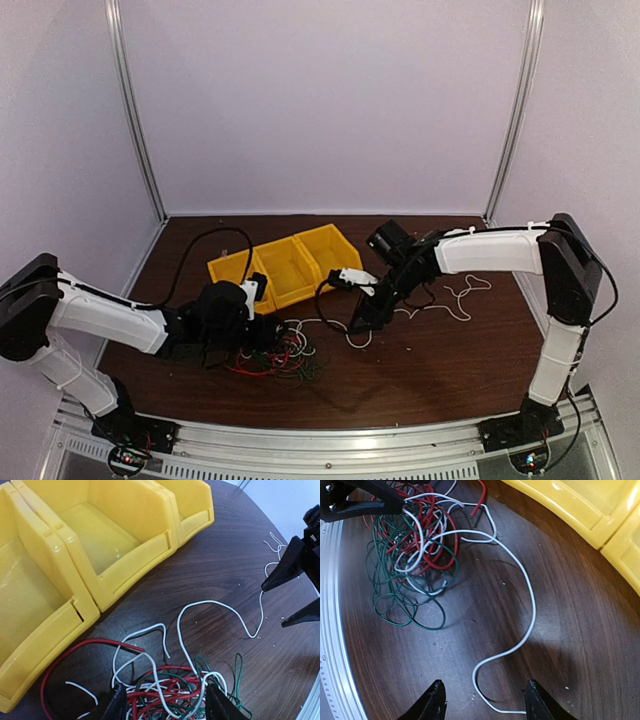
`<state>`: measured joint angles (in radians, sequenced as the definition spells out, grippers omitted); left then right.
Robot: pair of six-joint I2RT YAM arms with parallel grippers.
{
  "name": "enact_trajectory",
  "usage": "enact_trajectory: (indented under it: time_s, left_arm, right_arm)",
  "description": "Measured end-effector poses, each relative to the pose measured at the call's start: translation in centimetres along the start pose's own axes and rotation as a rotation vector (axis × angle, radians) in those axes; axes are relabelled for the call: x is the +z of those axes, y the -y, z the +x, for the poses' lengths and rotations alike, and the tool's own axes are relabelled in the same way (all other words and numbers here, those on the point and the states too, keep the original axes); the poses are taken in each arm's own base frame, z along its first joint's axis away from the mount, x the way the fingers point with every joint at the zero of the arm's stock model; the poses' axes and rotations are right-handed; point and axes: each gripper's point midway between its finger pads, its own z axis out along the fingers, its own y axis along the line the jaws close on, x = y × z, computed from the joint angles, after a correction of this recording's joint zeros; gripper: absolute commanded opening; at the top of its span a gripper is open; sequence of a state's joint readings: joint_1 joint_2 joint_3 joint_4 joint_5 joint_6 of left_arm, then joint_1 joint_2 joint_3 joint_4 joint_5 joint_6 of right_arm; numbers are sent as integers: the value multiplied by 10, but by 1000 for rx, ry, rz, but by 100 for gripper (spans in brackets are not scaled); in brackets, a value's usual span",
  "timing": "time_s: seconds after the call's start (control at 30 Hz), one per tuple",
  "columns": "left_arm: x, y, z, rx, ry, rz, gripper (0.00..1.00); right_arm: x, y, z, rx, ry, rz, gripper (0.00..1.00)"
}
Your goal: Untangle the cables
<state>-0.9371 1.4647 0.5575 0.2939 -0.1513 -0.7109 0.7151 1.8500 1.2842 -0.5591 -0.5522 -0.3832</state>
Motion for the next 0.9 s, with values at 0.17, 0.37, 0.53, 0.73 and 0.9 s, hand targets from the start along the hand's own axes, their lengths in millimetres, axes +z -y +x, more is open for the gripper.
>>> enact_trajectory:
  time_s: [0.17, 0.37, 0.53, 0.73, 0.9]
  left_arm:
    - [8, -2, 14, -9, -43, 4, 53]
    - [20, -3, 26, -9, -75, 11, 51]
    - [23, -4, 27, -14, -73, 7, 50]
    - [28, -3, 29, -21, -67, 16, 48]
    - [28, -3, 29, -36, -55, 27, 48]
  right_arm:
    - [12, -9, -3, 24, -8, -6, 56]
    - [33, 0, 12, 87, -61, 6, 56]
    - [41, 2, 18, 106, -87, 26, 55]
    - [45, 5, 16, 122, -80, 42, 51]
    - [51, 9, 13, 141, -70, 56, 32]
